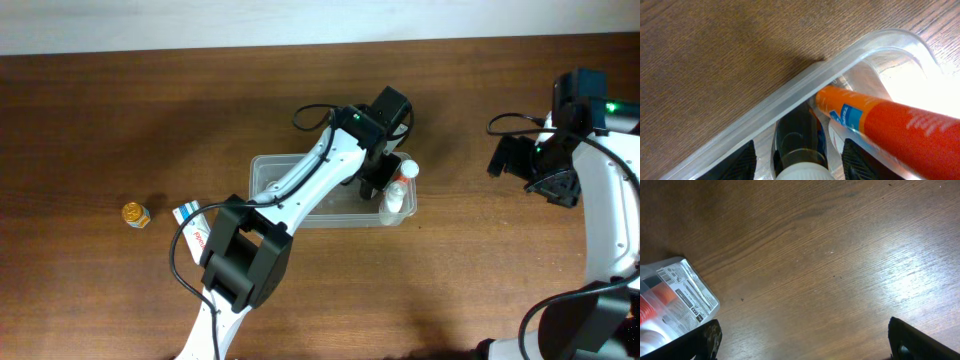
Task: Pack container
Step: 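Carry the brown bottle into the container and release it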
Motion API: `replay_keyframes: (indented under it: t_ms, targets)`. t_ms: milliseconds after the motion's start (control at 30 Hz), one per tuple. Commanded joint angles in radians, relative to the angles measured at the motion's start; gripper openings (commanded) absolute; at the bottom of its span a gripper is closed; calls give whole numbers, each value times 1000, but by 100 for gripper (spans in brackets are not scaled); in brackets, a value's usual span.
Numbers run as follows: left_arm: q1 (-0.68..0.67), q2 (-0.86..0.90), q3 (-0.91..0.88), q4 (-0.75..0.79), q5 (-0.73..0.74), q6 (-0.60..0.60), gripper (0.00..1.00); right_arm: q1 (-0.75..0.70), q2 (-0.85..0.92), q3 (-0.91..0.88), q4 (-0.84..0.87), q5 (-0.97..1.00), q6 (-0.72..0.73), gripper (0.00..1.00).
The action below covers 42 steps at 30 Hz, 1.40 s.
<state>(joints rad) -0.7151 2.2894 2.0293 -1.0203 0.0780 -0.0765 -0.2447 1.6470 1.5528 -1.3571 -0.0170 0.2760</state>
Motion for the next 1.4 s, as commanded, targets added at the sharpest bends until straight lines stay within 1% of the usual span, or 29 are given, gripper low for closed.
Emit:
replay_keyframes:
  t_ms: [0, 67, 167, 267, 367, 533, 567, 700, 733, 833, 967, 1000, 1033, 1133, 1200, 1367]
  targets:
    - [2, 3, 14, 3, -1, 2, 59, -3, -1, -5, -1, -2, -10, 98]
    - [5, 0, 18, 1, -9, 2, 63, -3, -1, -5, 0, -2, -10, 98]
    - [16, -22, 37, -16, -77, 2, 68, -3, -1, -5, 0, -2, -10, 99]
    - [34, -60, 63, -30, -110, 3, 71, -3, -1, -5, 0, -2, -10, 99]
    - [73, -121, 103, -45, -117, 10, 73, -3, -1, -5, 0, -2, -10, 98]
    - [143, -238, 128, -54, -179, 9, 75, -3, -1, -5, 1, -1, -10, 98]
    - [159, -262, 128, -55, -194, 10, 80, -3, -1, -5, 1, -1, -10, 98]
    - [254, -373, 128, -81, -235, 9, 87, -3, -1, -5, 1, -1, -10, 99]
    - [275, -391, 128, -90, -237, 9, 94, -3, -1, -5, 1, -1, -10, 98]
    - [374, -453, 128, -136, -236, 8, 99, -3, -1, -5, 1, -1, -10, 98]
    - [520, -485, 128, -211, -236, -16, 99, -3, -1, -5, 2, -1, -10, 98]
    - [587, -485, 128, -249, -235, -34, 99, -3, -1, -5, 2, -1, -10, 98]
    - [618, -482, 125, -264, -234, -45, 99, -3, -1, -5, 2, -1, -10, 98]
    - [723, -466, 111, -319, -182, -85, 99, -3, -1, -5, 2, -2, -10, 98]
    - [776, -453, 95, -352, -152, -113, 99, -3, -1, -5, 2, -2, -10, 98]
    - [870, -440, -1, -410, -150, -222, 99, -3, -1, -5, 1, -2, -10, 98]
